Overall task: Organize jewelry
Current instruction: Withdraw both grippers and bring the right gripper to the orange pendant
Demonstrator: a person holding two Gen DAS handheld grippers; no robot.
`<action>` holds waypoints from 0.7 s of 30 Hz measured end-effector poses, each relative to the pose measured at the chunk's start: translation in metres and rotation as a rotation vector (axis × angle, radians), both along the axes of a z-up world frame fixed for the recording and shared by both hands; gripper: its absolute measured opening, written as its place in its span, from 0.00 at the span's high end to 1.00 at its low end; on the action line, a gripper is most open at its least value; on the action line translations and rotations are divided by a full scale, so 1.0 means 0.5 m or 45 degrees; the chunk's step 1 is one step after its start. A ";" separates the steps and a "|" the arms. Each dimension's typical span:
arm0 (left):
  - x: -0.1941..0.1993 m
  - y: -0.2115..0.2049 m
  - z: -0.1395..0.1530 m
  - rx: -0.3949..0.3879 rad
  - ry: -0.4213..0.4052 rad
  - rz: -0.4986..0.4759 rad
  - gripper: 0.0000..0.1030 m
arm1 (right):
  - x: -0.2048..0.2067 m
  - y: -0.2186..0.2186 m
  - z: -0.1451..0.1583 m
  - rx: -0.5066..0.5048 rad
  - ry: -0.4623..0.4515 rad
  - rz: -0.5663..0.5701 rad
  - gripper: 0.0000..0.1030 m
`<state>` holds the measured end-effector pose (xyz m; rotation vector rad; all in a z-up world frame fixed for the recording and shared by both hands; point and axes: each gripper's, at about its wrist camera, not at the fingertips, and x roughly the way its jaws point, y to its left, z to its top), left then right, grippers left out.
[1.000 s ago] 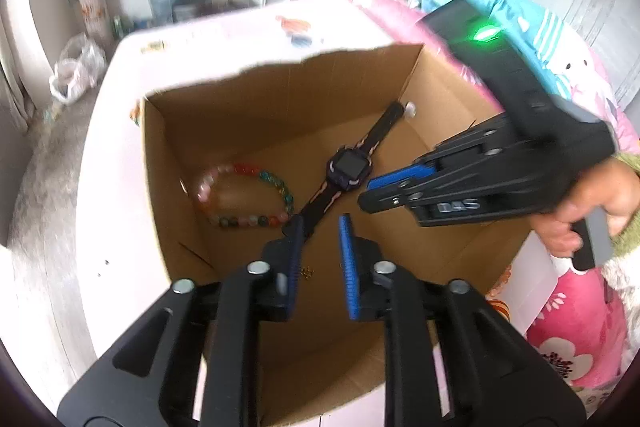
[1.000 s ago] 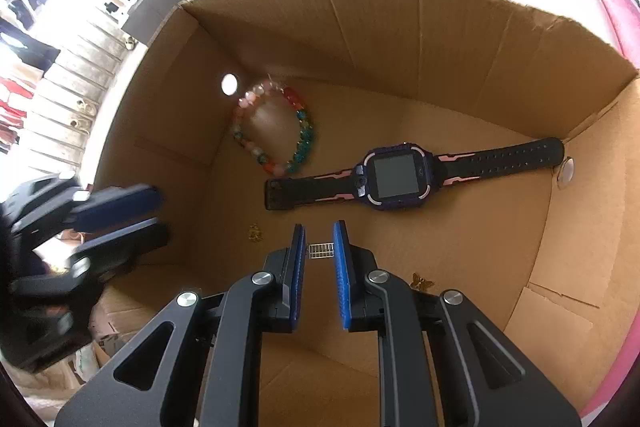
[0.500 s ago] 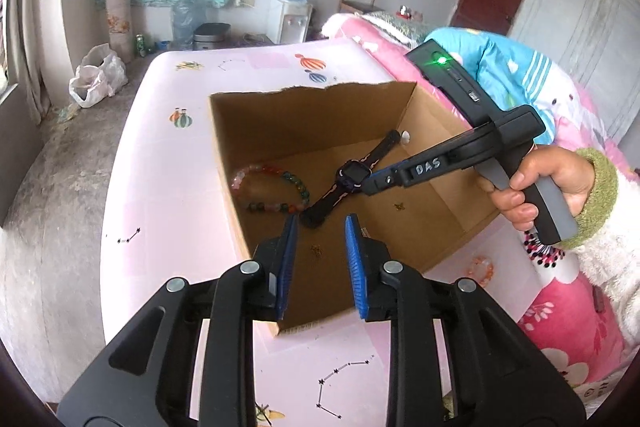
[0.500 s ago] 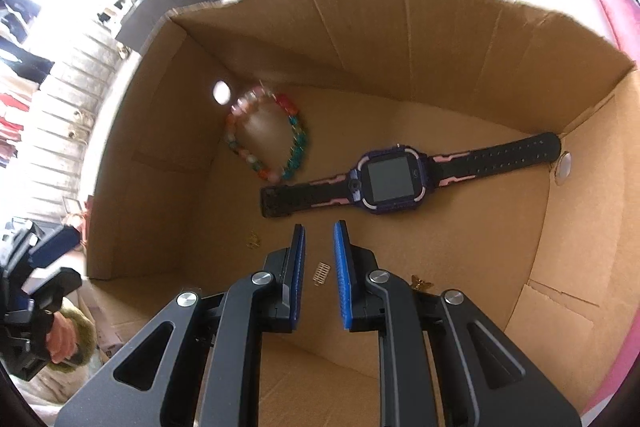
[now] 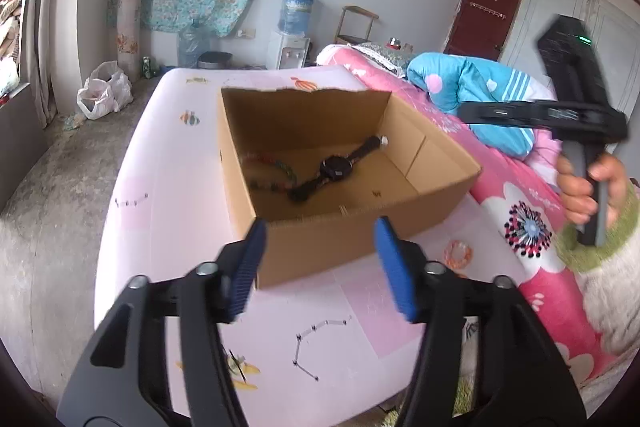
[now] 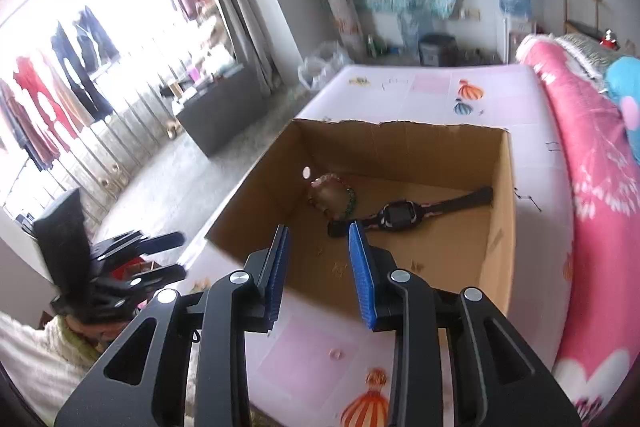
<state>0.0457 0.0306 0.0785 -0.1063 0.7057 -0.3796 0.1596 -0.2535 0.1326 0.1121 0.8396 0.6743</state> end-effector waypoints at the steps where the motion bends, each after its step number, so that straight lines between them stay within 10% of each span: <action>1: -0.006 -0.003 -0.008 -0.007 0.008 0.000 0.38 | -0.019 -0.007 -0.006 0.010 -0.009 -0.012 0.70; 21: 0.018 -0.218 -0.220 0.425 0.204 -0.201 0.29 | -0.104 -0.094 -0.337 -0.043 0.420 -0.308 0.70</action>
